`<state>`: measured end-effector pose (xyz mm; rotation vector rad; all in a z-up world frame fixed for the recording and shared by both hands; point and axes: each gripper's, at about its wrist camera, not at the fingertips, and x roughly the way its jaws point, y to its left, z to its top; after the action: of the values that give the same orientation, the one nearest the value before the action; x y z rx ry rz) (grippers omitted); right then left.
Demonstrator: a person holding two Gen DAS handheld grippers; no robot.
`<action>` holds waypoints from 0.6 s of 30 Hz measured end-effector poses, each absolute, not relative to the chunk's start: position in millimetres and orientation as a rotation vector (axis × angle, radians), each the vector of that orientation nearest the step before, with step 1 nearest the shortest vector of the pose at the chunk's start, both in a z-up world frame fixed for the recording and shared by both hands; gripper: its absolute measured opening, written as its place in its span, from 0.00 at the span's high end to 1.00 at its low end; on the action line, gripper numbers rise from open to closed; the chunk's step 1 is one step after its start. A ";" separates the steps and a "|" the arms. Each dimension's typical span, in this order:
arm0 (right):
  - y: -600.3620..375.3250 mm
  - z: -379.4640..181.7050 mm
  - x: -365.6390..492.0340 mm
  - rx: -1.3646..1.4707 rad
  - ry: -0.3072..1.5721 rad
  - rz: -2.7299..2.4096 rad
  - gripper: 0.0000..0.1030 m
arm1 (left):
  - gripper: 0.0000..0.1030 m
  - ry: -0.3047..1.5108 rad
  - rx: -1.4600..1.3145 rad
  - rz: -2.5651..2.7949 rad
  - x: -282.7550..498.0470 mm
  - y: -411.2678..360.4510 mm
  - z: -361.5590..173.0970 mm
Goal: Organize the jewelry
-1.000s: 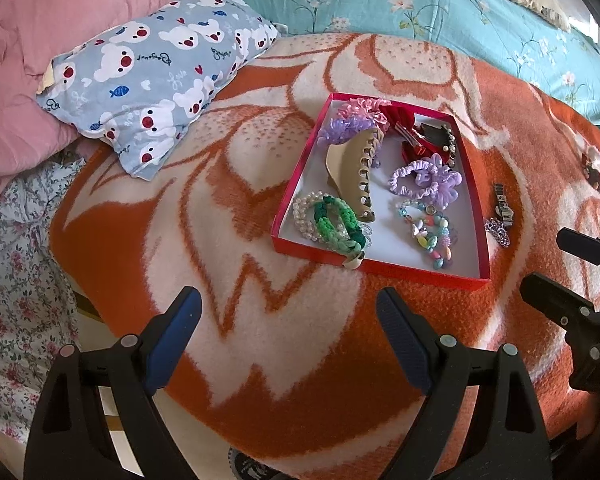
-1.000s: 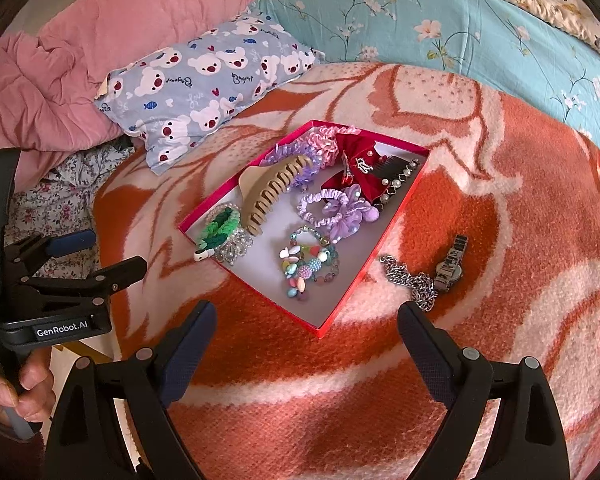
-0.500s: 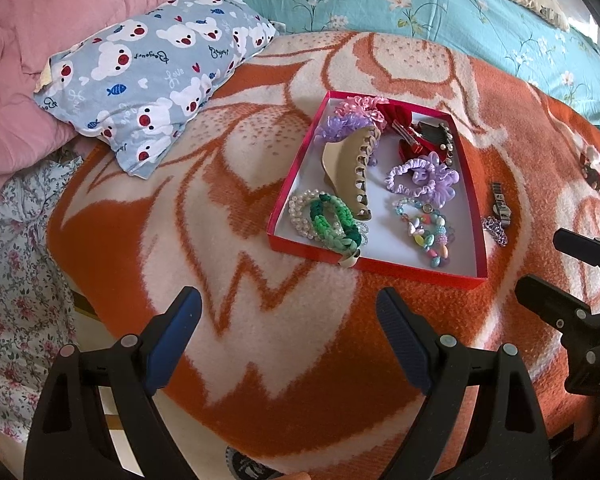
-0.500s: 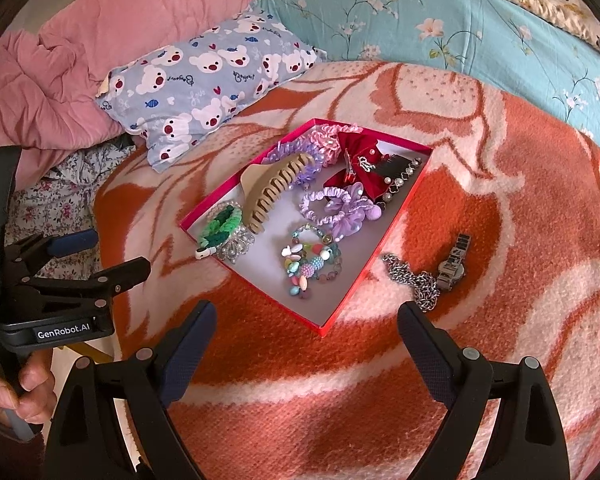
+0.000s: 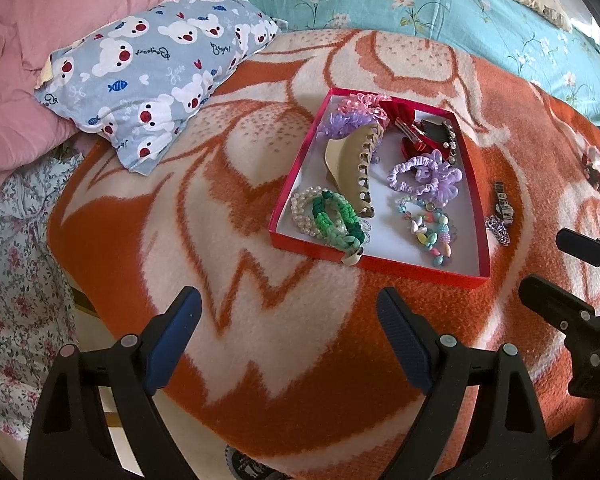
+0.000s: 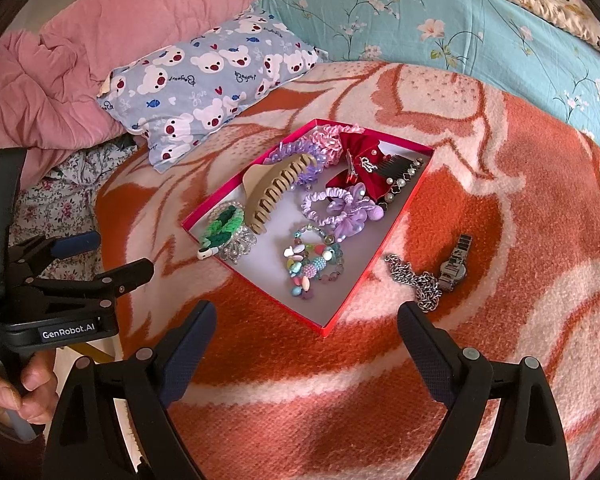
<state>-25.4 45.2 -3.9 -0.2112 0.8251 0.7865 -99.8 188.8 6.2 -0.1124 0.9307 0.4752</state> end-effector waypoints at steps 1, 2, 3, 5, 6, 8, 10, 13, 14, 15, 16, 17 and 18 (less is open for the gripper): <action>45.0 -3.9 -25.2 -0.211 0.825 0.786 0.10 | 0.13 0.930 -0.113 0.475 -99.7 189.1 6.2; 45.1 -3.9 -25.1 -0.211 0.825 0.786 0.10 | 0.13 0.931 -0.114 0.474 -99.5 189.2 6.2; 45.3 -3.5 -25.4 -0.211 0.825 0.787 0.10 | 0.13 0.931 -0.113 0.474 -99.4 188.8 6.1; 45.4 -3.3 -25.4 -0.211 0.824 0.788 0.10 | 0.13 0.931 -0.113 0.475 -99.7 189.4 6.0; 45.4 -3.2 -25.7 -0.210 0.824 0.788 0.10 | 0.13 0.932 -0.114 0.475 -99.7 189.4 6.0; 45.3 -3.4 -25.3 -0.211 0.824 0.788 0.10 | 0.13 0.931 -0.114 0.474 -99.6 189.3 6.2; 45.1 -3.6 -25.3 -0.211 0.824 0.789 0.10 | 0.13 0.931 -0.115 0.474 -99.6 189.3 6.3; 45.1 -3.9 -25.0 -0.211 0.826 0.789 0.10 | 0.13 0.931 -0.114 0.474 -99.3 189.5 6.4; 45.6 -3.3 -25.3 -0.211 0.827 0.789 0.10 | 0.13 0.931 -0.113 0.475 -99.2 189.8 6.5; 45.8 -3.0 -25.7 -0.212 0.827 0.790 0.10 | 0.13 0.930 -0.114 0.475 -99.0 190.1 6.5; 46.3 -2.1 -25.6 -0.212 0.826 0.791 0.10 | 0.13 0.930 -0.116 0.474 -98.9 190.3 6.5; 46.3 -2.3 -25.5 -0.212 0.826 0.791 0.10 | 0.13 0.927 -0.118 0.474 -99.2 190.2 6.6; 46.3 -2.5 -25.5 -0.211 0.827 0.790 0.10 | 0.13 0.922 -0.118 0.476 -100.2 190.6 6.4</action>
<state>-25.5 46.3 -2.5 -0.2114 0.8270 0.7905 -100.2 190.6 6.4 -0.1181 0.9219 0.4762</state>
